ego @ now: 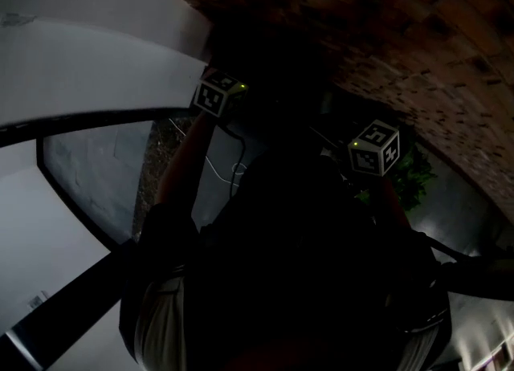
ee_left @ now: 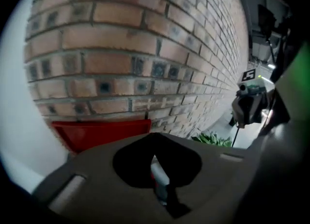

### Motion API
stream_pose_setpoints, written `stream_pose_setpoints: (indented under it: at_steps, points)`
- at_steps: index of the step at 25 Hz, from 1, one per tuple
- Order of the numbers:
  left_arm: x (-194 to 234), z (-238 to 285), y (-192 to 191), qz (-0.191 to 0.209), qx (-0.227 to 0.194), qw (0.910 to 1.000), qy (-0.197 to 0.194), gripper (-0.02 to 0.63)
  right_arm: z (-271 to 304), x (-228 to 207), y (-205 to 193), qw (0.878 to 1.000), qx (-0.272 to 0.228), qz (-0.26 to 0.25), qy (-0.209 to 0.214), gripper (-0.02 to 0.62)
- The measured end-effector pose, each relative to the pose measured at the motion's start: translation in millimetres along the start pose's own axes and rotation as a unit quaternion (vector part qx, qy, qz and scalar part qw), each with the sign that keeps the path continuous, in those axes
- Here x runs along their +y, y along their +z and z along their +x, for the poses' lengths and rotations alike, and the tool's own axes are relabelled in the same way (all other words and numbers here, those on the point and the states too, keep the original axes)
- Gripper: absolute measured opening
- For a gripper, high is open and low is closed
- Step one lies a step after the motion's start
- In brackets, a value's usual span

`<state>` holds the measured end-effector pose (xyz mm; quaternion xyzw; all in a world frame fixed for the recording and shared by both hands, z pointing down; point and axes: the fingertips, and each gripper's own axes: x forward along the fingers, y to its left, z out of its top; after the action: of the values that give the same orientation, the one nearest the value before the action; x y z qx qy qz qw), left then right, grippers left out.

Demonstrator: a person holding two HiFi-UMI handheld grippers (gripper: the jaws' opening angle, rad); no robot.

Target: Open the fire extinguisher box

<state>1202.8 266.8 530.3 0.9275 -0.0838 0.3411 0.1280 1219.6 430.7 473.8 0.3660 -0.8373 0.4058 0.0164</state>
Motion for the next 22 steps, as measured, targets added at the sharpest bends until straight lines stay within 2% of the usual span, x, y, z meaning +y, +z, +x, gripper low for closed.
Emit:
stream_pose_setpoints:
  at_steps: [3,5,10,13,15,18,22]
  points:
    - [-5.6,-36.8,-13.3,-0.03,-0.025,0.9981,0.047,0.0,11.7,-0.6,-4.4,0.999,0.028,-0.006,0.032,0.0]
    - [-7.3,-63.3,-30.0,-0.06,-0.042,0.9935,0.087,0.0,23.5,2.4,-5.5,0.997,0.053,-0.018,0.059,0.0]
    - [-22.7,-128.6,-77.1,-0.12,-0.077,0.9726,0.184,0.0,56.7,34.6,-6.0,0.981,0.12,-0.065,0.14,0.0]
    - [-20.0,-162.5,-87.6,-0.13,-0.096,0.9629,0.216,0.0,84.0,54.8,-8.2,0.972,0.137,-0.085,0.174,0.0]
    - [-17.8,-185.8,-95.2,-0.134,-0.104,0.9566,0.237,0.0,103.4,70.4,-13.4,0.961,0.157,-0.119,0.193,0.0]
    - [-17.3,-223.9,-113.2,-0.15,-0.118,0.9413,0.278,0.0,127.7,109.0,-20.2,0.938,0.191,-0.168,0.237,0.0]
    - [-10.5,-276.5,-140.4,-0.188,-0.154,0.9148,0.322,0.0,160.2,155.9,-24.7,0.924,0.208,-0.193,0.256,0.0]
